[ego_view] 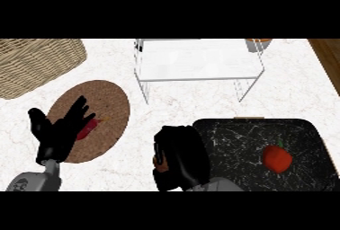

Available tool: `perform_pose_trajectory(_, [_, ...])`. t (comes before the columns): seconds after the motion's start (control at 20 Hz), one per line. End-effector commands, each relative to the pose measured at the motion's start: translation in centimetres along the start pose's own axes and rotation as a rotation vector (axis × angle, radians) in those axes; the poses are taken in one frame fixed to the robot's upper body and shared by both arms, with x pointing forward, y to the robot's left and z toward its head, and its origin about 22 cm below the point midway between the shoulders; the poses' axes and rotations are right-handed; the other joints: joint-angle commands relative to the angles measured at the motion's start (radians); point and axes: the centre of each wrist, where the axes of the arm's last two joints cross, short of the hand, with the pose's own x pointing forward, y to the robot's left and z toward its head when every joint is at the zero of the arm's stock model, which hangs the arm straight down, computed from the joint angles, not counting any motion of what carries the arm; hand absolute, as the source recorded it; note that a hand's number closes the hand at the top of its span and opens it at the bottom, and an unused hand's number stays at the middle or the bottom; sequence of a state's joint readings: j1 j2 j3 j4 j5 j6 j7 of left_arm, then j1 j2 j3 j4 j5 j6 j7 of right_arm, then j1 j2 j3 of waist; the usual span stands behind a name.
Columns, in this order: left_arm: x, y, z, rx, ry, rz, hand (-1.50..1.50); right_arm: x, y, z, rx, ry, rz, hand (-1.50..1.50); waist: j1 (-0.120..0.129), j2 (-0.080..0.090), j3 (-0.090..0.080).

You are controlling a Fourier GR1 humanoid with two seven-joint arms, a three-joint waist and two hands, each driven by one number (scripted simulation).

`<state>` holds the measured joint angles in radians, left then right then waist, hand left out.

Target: Pick the sweet potato from the tray and place it in the tiered shelf

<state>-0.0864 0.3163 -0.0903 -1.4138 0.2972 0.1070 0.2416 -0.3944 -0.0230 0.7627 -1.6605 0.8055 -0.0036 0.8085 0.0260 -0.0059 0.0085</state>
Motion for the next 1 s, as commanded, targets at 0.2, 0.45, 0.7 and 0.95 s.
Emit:
perform_pose_trajectory(0.2, [-2.3,0.3,0.1,0.045,0.108,-0.008,0.0,7.6,-8.0,1.2,-0.297,-0.019,-0.096,1.5,-0.015,0.001,-0.01])
perform_pose_trajectory(0.45, [-3.0,0.8,1.2,0.053,0.129,0.002,0.0,9.8,-12.6,2.1,-0.355,0.021,-0.107,1.5,-0.016,-0.002,-0.01])
perform_pose_trajectory(0.7, [-2.8,1.5,0.6,0.053,0.135,0.011,0.0,11.4,-17.4,0.3,-0.44,0.042,-0.115,1.5,-0.025,0.002,-0.011])
perform_pose_trajectory(0.95, [-2.0,0.9,0.5,0.045,0.114,0.001,0.0,12.3,-21.8,-2.2,-0.48,0.067,-0.16,1.5,-0.021,0.004,-0.01])
